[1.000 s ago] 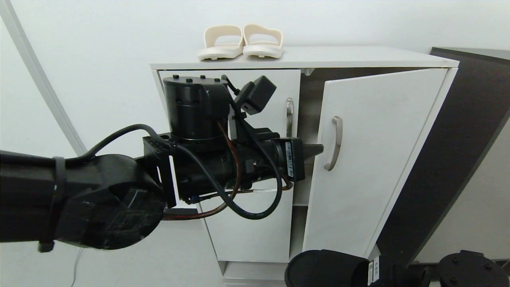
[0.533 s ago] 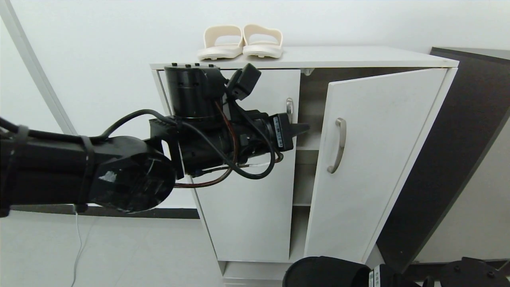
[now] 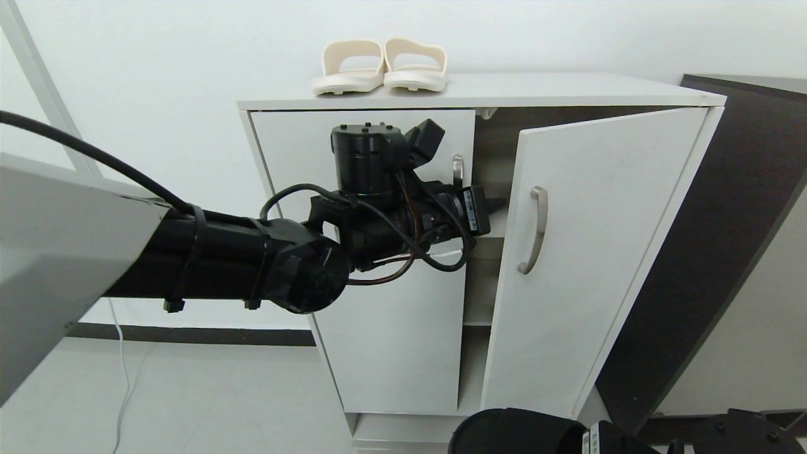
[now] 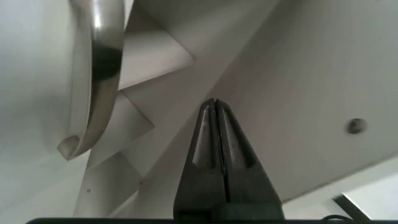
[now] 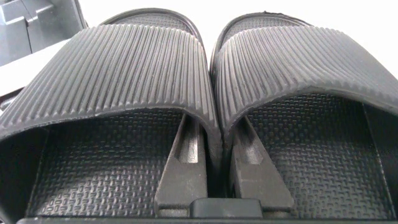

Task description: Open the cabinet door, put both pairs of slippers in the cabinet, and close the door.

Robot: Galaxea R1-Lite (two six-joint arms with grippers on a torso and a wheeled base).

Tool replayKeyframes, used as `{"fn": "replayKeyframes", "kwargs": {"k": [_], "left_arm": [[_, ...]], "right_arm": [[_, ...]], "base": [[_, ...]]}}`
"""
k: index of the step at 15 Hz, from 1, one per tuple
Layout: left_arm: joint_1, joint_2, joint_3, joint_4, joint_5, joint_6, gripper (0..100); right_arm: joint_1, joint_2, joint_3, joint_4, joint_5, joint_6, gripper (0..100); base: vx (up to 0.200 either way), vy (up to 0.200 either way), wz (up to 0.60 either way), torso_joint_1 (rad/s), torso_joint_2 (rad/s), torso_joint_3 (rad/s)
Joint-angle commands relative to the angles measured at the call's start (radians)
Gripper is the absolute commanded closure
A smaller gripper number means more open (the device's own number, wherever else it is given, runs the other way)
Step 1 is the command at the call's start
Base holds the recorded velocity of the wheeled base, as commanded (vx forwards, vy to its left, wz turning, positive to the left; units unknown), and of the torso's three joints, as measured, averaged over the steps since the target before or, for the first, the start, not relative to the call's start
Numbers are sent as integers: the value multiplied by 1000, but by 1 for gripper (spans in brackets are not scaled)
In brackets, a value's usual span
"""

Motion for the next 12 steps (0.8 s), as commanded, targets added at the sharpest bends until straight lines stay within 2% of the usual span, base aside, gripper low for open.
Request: {"fn": "replayKeyframes", "kwargs": {"k": [1, 3, 5, 7, 8, 9, 10, 12], "left_arm": [[0, 16, -3, -2, 1, -5, 100], [-3, 7, 15, -2, 7, -31, 100], [-29, -11, 64, -32, 9, -36, 100], [-124, -37, 121, -128, 7, -34, 100], [-165, -46, 129, -143, 7, -33, 100], [-182, -51, 124, -143, 7, -31, 100], [-182, -53, 121, -143, 7, -31, 100], [-150, -53, 126, -143, 9, -31, 100]], "right_arm": [[3, 9, 4, 0, 1, -1, 100], [20, 10, 4, -2, -1, -1, 100], [52, 4, 8, -3, -5, -1, 100], [63, 6, 14, -8, -5, -8, 100], [63, 6, 17, -9, -5, -13, 100], [63, 6, 20, -9, -5, -13, 100], [63, 6, 20, -11, -5, -13, 100], [63, 6, 20, -14, -5, -13, 100]], "base": [[-200, 0, 0, 2, -2, 2], [-200, 0, 0, 10, 5, 0], [-200, 0, 0, -2, 2, 2], [-200, 0, 0, -2, 5, 2], [-200, 0, 0, 2, -7, 2], [-200, 0, 0, -2, 2, 2], [-200, 0, 0, 2, 2, 2], [0, 0, 0, 0, 0, 0]]}}
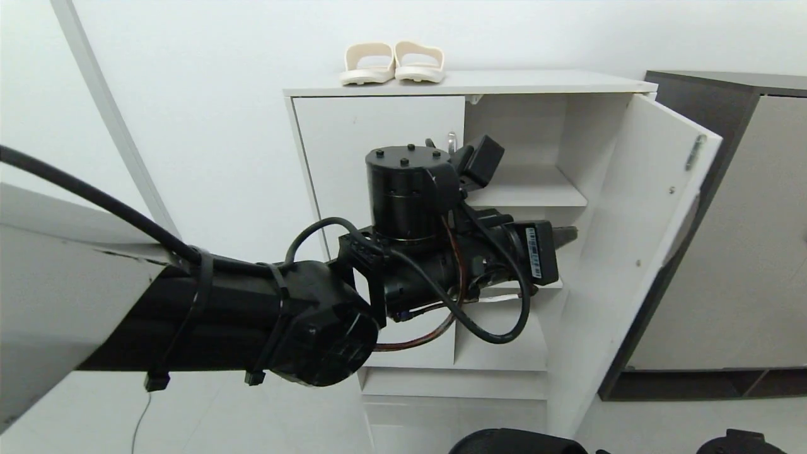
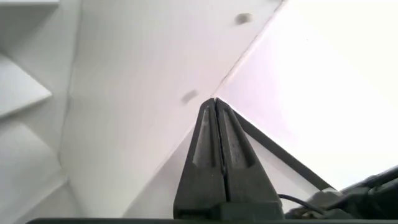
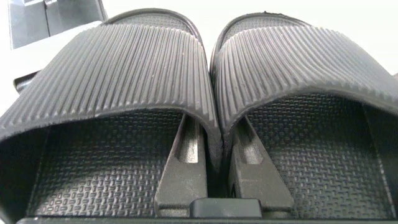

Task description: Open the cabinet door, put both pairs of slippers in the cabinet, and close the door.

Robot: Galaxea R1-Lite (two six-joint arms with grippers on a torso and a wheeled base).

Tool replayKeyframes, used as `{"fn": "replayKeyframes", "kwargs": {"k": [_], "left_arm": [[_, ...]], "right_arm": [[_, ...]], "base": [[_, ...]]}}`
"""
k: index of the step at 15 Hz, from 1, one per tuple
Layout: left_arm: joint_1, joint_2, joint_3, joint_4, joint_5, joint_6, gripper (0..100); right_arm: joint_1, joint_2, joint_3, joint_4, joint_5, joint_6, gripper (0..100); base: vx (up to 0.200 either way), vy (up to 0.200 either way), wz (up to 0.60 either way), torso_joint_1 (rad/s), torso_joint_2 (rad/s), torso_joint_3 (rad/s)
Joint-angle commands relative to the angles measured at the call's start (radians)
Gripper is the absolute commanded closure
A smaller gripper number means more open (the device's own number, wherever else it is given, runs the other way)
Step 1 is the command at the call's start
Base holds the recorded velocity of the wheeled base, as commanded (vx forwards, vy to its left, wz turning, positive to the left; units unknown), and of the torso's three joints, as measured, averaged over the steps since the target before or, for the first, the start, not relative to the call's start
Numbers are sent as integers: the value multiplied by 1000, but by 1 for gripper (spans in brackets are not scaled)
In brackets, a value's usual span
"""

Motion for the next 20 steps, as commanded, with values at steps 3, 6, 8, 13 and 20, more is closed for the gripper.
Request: {"fn": "replayKeyframes", "kwargs": {"k": [3, 6, 8, 13, 20], "left_arm": [[85, -57, 33, 0, 32, 3, 100], [184, -267, 177, 17, 70, 44, 100], [239, -467, 307, 112, 90, 80, 100], [282, -923, 646, 362, 429, 242, 100], [602, -1467, 985, 514, 550, 273, 100]], "right_arm": [[-29, 11, -23, -5, -9, 4, 100], [-184, 85, -170, -5, -193, 56, 100], [-212, 138, -290, 0, -337, 170, 100], [-262, 240, -425, 2, -509, 189, 100], [-268, 287, -460, 2, -589, 188, 100]], "base": [[0, 0, 0, 0, 0, 0], [0, 0, 0, 0, 0, 0], [0, 0, 0, 0, 0, 0], [0, 0, 0, 0, 0, 0], [0, 0, 0, 0, 0, 0]]}}
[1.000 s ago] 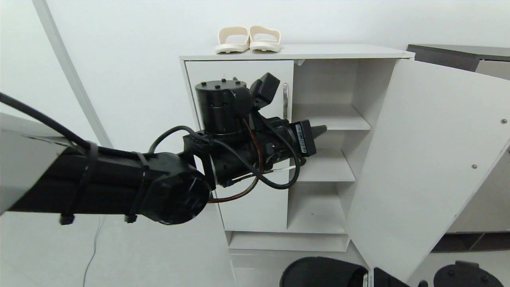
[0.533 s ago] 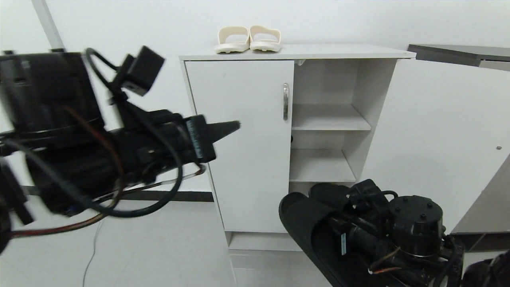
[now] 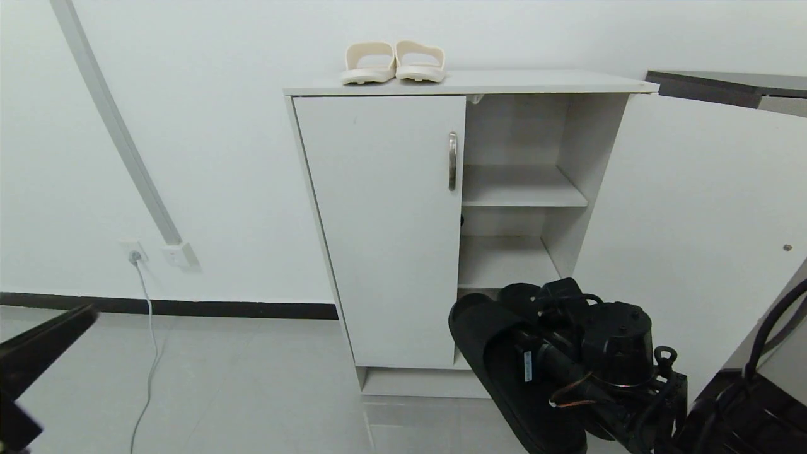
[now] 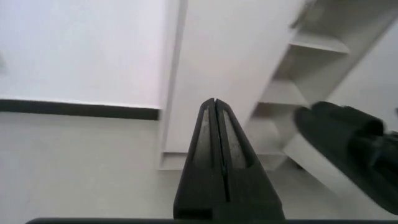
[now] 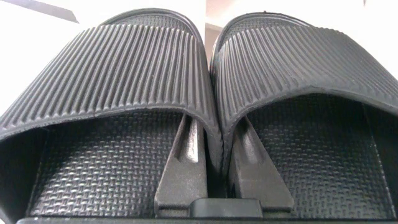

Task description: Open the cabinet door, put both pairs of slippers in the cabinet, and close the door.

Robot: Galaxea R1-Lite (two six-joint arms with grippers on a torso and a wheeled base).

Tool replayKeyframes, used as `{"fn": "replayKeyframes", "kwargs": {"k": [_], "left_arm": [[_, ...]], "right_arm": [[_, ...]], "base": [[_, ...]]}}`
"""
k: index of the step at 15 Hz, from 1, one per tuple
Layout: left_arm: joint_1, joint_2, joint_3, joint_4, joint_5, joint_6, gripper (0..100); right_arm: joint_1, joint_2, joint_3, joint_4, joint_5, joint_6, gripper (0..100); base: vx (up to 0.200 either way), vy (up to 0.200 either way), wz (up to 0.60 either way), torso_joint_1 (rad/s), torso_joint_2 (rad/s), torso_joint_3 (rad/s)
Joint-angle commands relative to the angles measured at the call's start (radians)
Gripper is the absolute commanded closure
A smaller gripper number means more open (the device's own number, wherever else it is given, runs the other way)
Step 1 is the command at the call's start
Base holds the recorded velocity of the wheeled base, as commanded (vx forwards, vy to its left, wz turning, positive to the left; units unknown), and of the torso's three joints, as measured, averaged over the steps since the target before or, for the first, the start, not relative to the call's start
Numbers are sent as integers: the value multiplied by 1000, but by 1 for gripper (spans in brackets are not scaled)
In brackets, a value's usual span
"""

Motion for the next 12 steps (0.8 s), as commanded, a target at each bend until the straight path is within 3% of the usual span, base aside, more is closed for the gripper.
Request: {"fn": "replayKeyframes", "kwargs": {"k": [1, 3, 6, 8, 9, 11, 12], "left_arm": [[106, -289, 169, 67, 14, 25, 100], [145, -359, 239, 80, 43, 62, 100], [281, -467, 325, 80, 54, 65, 100], [312, -554, 383, 85, 44, 110, 100], [312, -596, 394, 119, 29, 124, 100], [326, -682, 396, 221, -58, 154, 100], [338, -708, 396, 220, -117, 174, 100]], "right_arm": [[0, 9, -1, -1, -3, -1, 100], [2, 11, 0, -1, -3, -1, 100], [5, 13, 2, -1, -17, -1, 100], [8, 11, 2, -1, -20, -2, 100], [8, 13, 2, -2, -20, -1, 100], [8, 11, 2, -2, -20, -1, 100], [9, 13, 5, -2, -20, -1, 100]], "base": [[0, 0, 0, 0, 0, 0], [0, 0, 0, 0, 0, 0], [0, 0, 0, 0, 0, 0], [0, 0, 0, 0, 0, 0], [0, 0, 0, 0, 0, 0], [0, 0, 0, 0, 0, 0], [0, 0, 0, 0, 0, 0]]}}
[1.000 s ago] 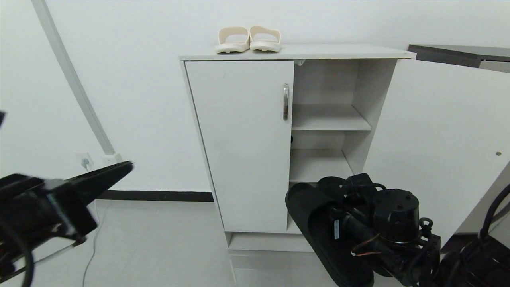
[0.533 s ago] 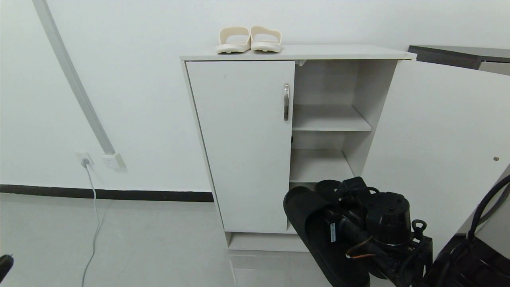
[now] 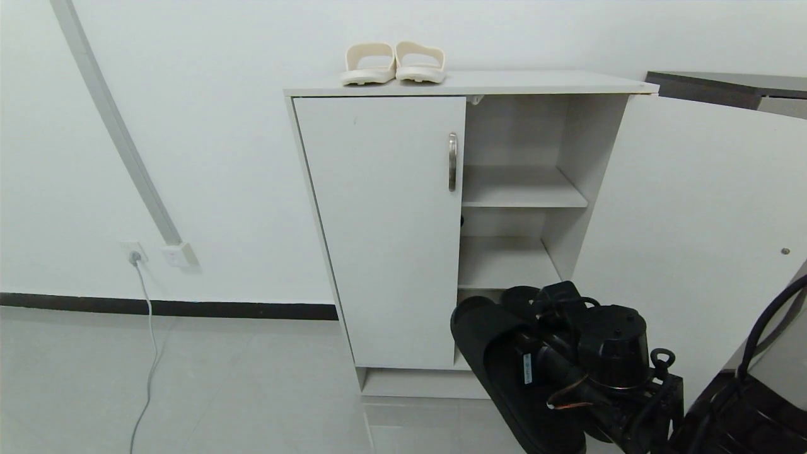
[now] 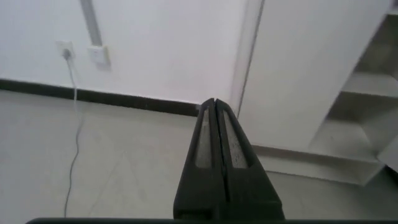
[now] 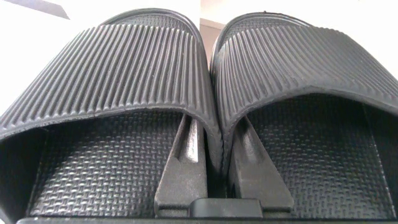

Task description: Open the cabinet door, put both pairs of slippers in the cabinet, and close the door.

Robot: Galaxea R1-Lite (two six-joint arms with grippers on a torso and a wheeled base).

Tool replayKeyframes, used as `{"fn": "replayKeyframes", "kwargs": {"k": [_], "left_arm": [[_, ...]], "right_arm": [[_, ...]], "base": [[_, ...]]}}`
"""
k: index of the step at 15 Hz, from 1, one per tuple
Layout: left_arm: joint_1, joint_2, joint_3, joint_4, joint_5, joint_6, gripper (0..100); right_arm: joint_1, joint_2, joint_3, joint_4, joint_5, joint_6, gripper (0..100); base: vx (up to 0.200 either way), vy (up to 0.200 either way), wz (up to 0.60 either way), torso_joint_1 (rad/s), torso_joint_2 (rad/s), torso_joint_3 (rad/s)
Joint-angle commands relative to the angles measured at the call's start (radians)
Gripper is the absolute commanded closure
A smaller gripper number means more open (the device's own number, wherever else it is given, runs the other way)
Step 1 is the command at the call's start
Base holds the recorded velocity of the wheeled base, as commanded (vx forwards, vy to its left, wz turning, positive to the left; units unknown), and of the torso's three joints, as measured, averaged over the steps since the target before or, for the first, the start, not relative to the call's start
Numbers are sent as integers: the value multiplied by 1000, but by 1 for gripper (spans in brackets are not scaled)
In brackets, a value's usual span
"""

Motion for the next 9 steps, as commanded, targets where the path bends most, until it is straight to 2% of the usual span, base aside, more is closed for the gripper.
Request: {"fn": "replayKeyframes", "kwargs": {"k": [1, 3, 4, 7, 9], "left_arm": [[18, -85, 7, 8, -71, 28, 100], [18, -85, 7, 10, -111, 31, 100], [18, -85, -1, 68, -182, 35, 100], [18, -85, 5, 48, -192, 40, 100], [18, -85, 5, 47, -189, 35, 100]], "right_arm": [[2, 1, 2, -1, 1, 0, 100], [5, 7, 4, -2, -1, 0, 100], [5, 8, 4, -2, -1, 0, 100], [5, 15, -1, -4, -1, 0, 100], [17, 68, -71, -5, -76, -2, 100]], "base": [[0, 0, 0, 0, 0, 0], [0, 0, 0, 0, 0, 0], [0, 0, 0, 0, 0, 0], [0, 0, 0, 0, 0, 0], [0, 0, 0, 0, 0, 0]]}}
